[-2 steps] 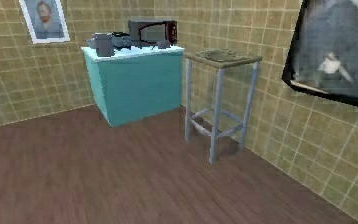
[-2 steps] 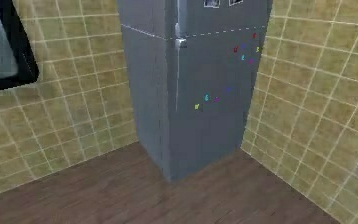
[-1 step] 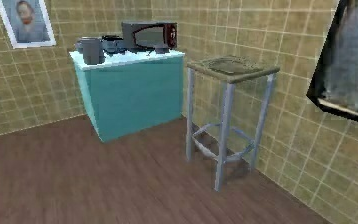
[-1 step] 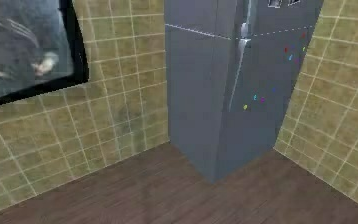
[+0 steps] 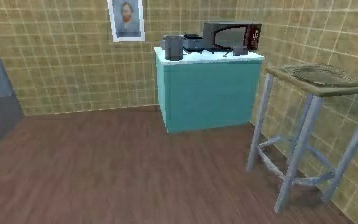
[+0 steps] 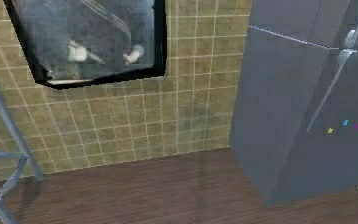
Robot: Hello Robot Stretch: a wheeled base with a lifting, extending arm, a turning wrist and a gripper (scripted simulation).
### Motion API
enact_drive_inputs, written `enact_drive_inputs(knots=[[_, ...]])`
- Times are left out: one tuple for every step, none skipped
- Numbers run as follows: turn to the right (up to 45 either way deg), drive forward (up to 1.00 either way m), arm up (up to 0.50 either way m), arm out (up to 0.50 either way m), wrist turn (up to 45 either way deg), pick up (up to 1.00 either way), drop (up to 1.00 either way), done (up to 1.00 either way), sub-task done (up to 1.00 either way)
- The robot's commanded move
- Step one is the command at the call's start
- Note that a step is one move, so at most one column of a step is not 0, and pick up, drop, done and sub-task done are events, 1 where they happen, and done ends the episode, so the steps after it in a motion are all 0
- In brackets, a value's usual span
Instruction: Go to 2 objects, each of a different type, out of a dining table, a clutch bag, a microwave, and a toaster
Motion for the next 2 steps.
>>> enact_drive_inputs(knots=[[0.0, 1.00, 0.00, 0.00, 0.0, 0.00, 0.00, 0.00, 0.00], [-6.0, 0.00, 0.00, 0.00, 0.0, 0.00, 0.00, 0.00, 0.00]])
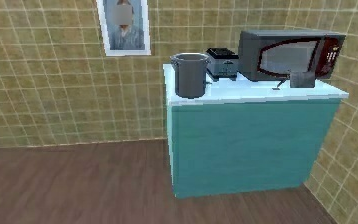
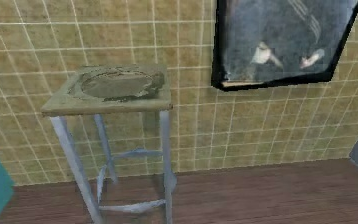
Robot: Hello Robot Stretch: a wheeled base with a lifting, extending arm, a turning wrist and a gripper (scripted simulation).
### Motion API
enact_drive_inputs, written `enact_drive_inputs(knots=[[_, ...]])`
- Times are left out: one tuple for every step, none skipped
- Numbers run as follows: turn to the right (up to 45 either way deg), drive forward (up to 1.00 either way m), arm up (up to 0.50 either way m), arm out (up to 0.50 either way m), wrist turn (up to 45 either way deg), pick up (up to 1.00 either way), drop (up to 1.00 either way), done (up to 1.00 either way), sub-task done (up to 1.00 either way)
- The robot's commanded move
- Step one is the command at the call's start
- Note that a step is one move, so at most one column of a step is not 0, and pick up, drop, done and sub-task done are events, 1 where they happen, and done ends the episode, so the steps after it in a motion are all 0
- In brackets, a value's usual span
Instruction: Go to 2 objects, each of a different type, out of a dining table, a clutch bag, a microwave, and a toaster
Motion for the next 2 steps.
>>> enact_drive_inputs(knots=[[0.0, 0.55, 0.00, 0.00, 0.0, 0.00, 0.00, 0.00, 0.00], [15.0, 0.00, 0.00, 0.00, 0.0, 0.00, 0.00, 0.00, 0.00]])
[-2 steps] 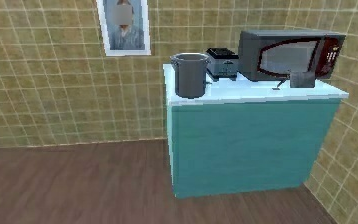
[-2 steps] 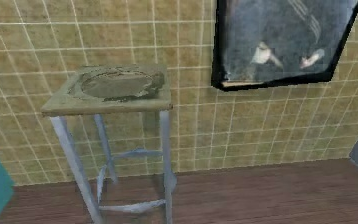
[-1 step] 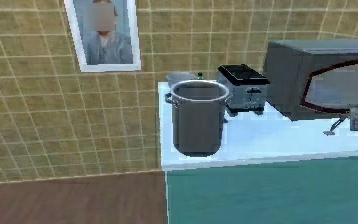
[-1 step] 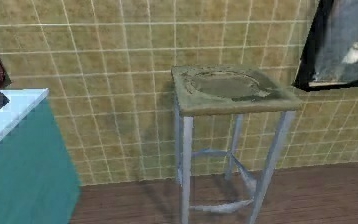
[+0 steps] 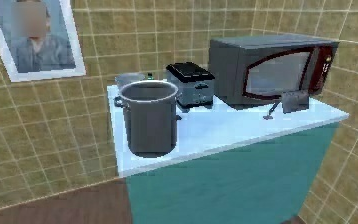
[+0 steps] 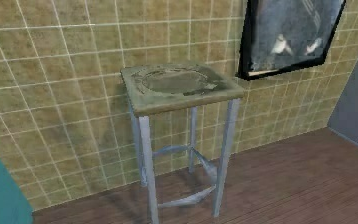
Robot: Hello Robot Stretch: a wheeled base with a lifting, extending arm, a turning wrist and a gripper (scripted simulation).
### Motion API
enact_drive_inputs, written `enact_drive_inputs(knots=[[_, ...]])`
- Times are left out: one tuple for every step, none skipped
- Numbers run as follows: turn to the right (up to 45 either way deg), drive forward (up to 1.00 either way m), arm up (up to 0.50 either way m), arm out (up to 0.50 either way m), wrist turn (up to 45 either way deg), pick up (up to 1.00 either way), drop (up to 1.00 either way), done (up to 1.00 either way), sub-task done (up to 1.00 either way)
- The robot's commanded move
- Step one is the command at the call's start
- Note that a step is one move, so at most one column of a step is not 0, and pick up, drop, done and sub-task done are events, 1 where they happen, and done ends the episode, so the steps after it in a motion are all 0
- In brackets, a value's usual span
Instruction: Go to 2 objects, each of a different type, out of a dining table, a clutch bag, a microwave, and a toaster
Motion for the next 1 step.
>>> enact_drive_inputs(knots=[[0.0, 0.00, 0.00, 0.00, 0.0, 0.00, 0.00, 0.00, 1.00]])
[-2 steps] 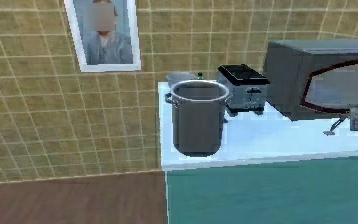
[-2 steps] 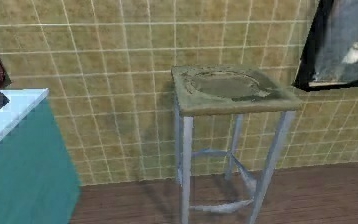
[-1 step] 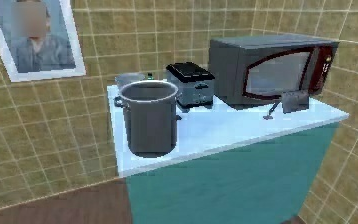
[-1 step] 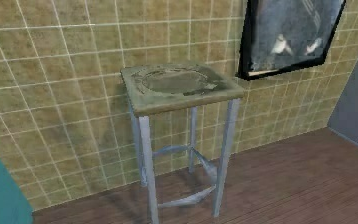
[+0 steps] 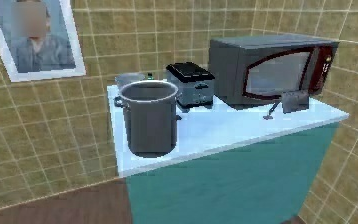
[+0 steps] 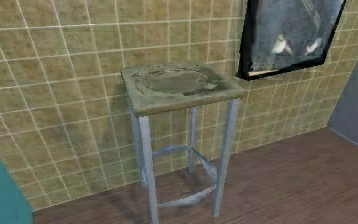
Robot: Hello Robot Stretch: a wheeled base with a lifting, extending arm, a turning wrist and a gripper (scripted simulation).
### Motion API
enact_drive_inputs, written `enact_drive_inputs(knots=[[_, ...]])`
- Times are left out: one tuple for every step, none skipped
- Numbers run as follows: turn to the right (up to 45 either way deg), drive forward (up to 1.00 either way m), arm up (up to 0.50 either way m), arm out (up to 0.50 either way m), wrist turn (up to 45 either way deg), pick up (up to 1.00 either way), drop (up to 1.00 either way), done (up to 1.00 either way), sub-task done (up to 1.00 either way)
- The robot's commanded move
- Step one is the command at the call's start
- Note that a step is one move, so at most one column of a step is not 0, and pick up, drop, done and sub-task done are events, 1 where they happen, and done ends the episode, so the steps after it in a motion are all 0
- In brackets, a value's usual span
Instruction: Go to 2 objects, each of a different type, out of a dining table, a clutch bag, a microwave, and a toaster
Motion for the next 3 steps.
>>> enact_drive_inputs(knots=[[45.0, 0.00, 0.00, 0.00, 0.0, 0.00, 0.00, 0.00, 0.00], [12.0, 0.00, 0.00, 0.00, 0.0, 0.00, 0.00, 0.00, 0.00], [0.0, 0.05, 0.00, 0.00, 0.0, 0.00, 0.00, 0.00, 0.00]])
